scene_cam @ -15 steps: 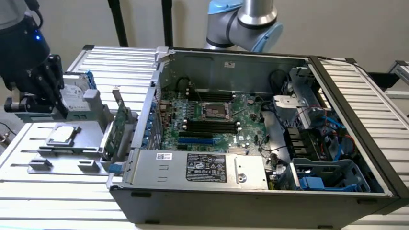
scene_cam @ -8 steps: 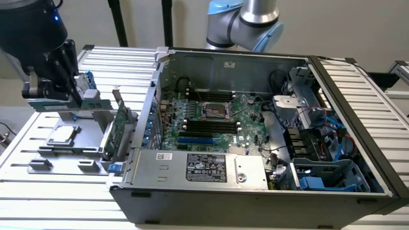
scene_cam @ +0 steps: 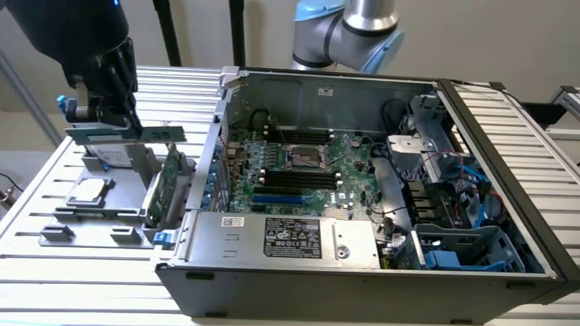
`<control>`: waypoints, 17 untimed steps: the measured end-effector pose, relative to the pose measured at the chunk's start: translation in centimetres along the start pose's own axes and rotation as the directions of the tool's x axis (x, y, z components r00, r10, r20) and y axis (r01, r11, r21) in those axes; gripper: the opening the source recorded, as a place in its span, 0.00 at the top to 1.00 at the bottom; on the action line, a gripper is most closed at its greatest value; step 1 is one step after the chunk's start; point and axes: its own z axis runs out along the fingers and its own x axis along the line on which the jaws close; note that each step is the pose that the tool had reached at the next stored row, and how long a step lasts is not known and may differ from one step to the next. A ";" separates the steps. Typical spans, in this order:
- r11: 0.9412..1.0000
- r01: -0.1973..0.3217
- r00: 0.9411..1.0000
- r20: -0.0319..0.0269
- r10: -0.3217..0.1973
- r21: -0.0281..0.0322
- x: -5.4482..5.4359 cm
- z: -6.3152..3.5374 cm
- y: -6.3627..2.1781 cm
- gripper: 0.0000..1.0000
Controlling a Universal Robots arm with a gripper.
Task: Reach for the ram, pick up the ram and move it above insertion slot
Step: 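Pick up the ram and move it above insertion slot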
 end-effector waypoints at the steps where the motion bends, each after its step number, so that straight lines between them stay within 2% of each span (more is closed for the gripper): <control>1: 1.000 0.000 1.000 0.004 0.000 0.000 0.0 -0.22 -0.45 0.87; 10: 1.000 0.001 0.999 0.043 -0.001 0.004 0.3 -1.37 -4.51 0.87; 13: 1.000 0.001 0.999 0.052 -0.001 0.004 0.4 -1.50 -5.87 0.87; 17: 1.000 0.001 0.998 0.058 -0.002 0.005 0.6 -1.56 -7.66 0.87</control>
